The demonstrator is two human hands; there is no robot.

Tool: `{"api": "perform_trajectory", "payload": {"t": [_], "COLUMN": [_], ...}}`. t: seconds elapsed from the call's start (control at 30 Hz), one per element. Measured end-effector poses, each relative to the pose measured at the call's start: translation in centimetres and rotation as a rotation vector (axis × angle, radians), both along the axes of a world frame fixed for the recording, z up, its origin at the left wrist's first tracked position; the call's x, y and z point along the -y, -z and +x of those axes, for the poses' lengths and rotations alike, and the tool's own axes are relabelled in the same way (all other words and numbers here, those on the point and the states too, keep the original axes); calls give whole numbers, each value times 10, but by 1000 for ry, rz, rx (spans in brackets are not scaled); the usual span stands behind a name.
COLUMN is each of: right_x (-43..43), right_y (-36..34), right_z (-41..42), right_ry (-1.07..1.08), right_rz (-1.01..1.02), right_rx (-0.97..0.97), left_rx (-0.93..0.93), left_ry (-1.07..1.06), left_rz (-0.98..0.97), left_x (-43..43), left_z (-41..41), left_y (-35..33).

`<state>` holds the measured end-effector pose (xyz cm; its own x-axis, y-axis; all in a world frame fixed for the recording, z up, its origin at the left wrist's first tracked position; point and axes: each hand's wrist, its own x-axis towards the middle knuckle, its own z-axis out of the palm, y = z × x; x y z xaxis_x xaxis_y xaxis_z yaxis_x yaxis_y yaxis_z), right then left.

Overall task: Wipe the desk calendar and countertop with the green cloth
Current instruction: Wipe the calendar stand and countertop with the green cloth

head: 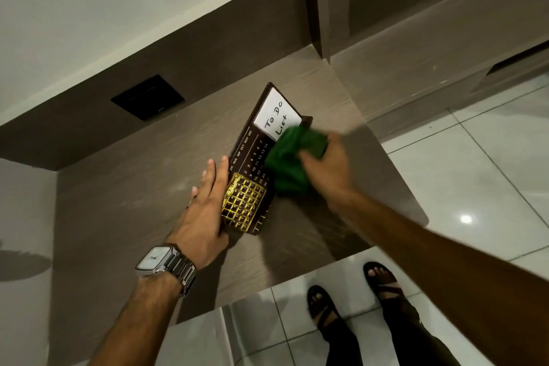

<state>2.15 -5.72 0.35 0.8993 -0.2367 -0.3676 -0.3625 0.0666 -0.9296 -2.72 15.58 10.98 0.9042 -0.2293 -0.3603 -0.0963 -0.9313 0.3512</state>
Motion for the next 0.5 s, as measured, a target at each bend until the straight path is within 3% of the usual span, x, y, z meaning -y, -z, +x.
{"api": "perform_trajectory", "payload": {"t": [0.1, 0.2, 0.27, 0.37, 0.43, 0.5], "right_x": [-36, -39, -24, 17, 46, 66], "right_y": [9, 7, 2, -8, -25, -43], "right_z": [-68, -79, -52, 23, 60, 77], "right_ry": [-286, -367, -253, 112, 267, 271], "right_rz": [22, -29, 5, 36, 52, -5], "right_rx": [-7, 10, -20, -139, -105, -9], "left_rx": [-10, -23, -15, -2, -9, -18], "left_ry": [-2, -14, -21, -14, -17, -26], "left_rz": [-8, -19, -36, -25, -26, -31], "left_x": [2, 3, 4, 5, 5, 4], "left_z": [0, -1, -2, -2, -2, -2], "left_y": [-2, -4, -5, -4, -3, -2]}}
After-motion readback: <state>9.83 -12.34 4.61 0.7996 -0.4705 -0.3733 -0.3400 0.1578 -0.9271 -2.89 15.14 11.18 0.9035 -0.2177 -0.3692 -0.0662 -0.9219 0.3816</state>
